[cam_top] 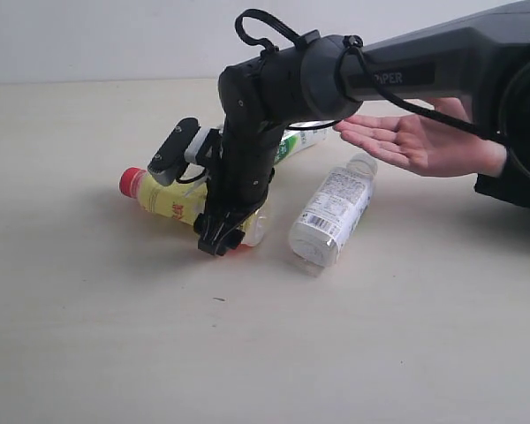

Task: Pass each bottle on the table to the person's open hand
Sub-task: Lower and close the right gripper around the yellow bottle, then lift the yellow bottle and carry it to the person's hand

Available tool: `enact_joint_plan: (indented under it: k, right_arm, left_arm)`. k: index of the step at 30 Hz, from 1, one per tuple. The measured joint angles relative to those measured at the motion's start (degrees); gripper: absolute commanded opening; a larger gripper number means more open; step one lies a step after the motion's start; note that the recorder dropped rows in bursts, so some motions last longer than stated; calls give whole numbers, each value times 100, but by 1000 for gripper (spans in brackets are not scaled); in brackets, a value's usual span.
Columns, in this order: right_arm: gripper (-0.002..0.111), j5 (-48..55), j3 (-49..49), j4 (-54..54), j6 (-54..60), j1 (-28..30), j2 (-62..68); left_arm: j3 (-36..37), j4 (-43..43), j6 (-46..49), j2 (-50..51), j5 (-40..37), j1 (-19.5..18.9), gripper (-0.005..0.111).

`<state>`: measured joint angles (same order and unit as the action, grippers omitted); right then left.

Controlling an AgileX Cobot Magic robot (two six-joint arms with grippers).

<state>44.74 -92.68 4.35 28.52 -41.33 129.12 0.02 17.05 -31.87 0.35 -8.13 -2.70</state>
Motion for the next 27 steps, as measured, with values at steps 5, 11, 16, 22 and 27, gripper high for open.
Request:
enact_joint_plan:
  k: [5, 11, 16, 22, 27]
  right_arm:
    - [49, 0, 0, 11, -42, 0, 0]
    - [6, 97, 0, 155, -59, 0, 0]
    - [0, 204, 0, 568, -30, 0, -117]
    - [0, 220, 0, 969, -172, -49, -736]
    - [0, 281, 0, 862, -844, -60, -1503]
  left_arm:
    - [0, 0, 0, 0, 0, 0, 0]
    - [0, 0, 0, 0, 0, 0, 0]
    - [0, 0, 0, 0, 0, 0, 0]
    - [0, 0, 0, 0, 0, 0, 0]
    - [0, 0, 0, 0, 0, 0, 0]
